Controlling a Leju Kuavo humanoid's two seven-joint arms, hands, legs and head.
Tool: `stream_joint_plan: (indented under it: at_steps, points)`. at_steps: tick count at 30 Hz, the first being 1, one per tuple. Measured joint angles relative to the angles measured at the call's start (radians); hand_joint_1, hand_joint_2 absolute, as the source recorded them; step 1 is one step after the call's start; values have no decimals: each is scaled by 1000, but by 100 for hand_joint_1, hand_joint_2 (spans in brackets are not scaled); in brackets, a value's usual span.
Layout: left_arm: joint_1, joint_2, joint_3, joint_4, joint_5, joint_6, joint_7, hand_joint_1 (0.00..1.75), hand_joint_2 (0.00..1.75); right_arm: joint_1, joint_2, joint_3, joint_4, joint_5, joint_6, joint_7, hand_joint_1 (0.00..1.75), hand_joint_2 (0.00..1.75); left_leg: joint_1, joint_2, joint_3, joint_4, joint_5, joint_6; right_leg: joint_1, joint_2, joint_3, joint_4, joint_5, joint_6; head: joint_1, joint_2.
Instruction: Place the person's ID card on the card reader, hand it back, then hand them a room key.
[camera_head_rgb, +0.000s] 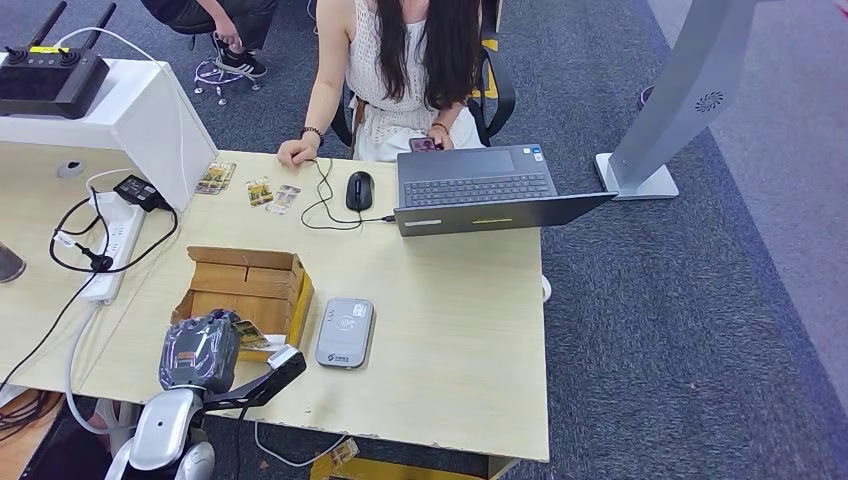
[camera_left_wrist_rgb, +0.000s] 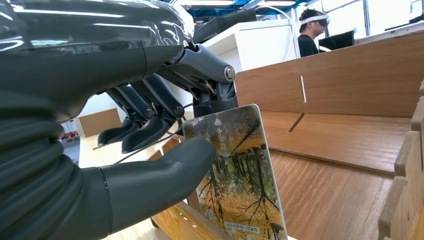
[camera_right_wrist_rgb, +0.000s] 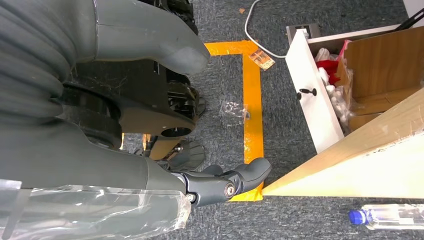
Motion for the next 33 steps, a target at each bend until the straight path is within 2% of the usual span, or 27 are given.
stream_joint_plan:
  at_steps: [19,22,29,33]
  points:
    - [-13,-13,15,-3,-33,80,24,175,175,0,0,-14,0,8,-3,-2,0,175,0,0,0,0,0,0,0,0,0,0,0,0,0,0]
    - [-55,-14,15,-4,-56,119,25,175,175,-3,0,-14,0,10,-3,-2,0,175,0,-1,0,0,1,0,0,-1,0,0,0,0,0,0]
    - [-212,-16,15,3,-70,184,37,175,175,-18,2,-14,6,21,-1,-2,0,175,0,-1,0,0,2,-1,0,-1,1,1,2,0,0,0]
    - [-248,-15,15,15,-70,195,36,175,175,-20,4,-14,9,24,0,-2,0,175,0,-1,0,0,2,-1,0,-1,0,1,2,0,0,0]
